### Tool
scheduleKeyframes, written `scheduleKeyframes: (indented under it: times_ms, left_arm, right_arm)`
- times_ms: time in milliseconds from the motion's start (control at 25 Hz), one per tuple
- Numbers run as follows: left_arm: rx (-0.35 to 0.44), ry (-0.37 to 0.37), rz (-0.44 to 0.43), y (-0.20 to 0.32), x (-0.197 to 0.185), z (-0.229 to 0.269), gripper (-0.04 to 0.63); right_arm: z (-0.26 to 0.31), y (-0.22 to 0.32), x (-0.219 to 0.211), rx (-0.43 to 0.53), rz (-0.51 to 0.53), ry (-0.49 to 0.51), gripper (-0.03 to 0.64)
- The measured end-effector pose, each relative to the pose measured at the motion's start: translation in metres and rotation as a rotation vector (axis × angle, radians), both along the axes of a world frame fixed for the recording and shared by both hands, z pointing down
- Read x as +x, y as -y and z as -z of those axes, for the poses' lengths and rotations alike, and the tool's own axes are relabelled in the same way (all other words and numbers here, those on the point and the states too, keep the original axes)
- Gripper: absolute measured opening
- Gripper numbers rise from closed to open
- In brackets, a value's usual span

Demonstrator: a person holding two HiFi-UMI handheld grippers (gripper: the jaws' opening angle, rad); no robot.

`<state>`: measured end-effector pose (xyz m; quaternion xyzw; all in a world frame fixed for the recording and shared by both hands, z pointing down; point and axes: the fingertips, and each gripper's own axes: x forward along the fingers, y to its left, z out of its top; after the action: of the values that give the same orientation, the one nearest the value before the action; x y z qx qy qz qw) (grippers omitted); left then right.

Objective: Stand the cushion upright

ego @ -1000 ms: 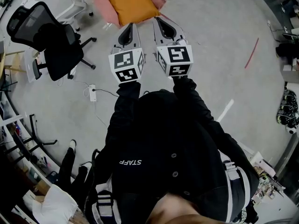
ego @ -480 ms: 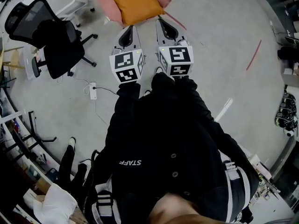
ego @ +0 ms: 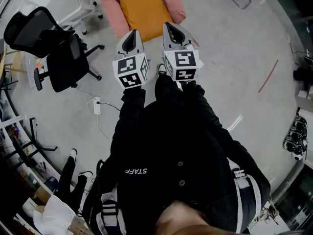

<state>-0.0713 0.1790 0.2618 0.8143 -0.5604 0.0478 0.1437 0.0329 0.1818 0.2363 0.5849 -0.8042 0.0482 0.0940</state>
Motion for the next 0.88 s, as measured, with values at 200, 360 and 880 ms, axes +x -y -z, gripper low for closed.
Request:
scheduleKeyframes:
  times_ms: [200, 360, 880]
  left_arm:
    - [0.009, 0.003, 0.019, 0.088, 0.03, 0.018, 0.0]
    - [0.005, 0.008, 0.051, 0.142, 0.043, 0.021, 0.0]
    - [-0.068, 0.04, 0.112, 0.219, 0.046, -0.008, 0.0]
  right_arm:
    - [0.02, 0.091, 0.023, 0.015, 0.05, -0.006, 0.012]
    - [0.023, 0.149, 0.033, 0.007, 0.089, 0.003, 0.012]
    - [-0.005, 0.229, 0.048, -0.066, 0.118, 0.033, 0.012]
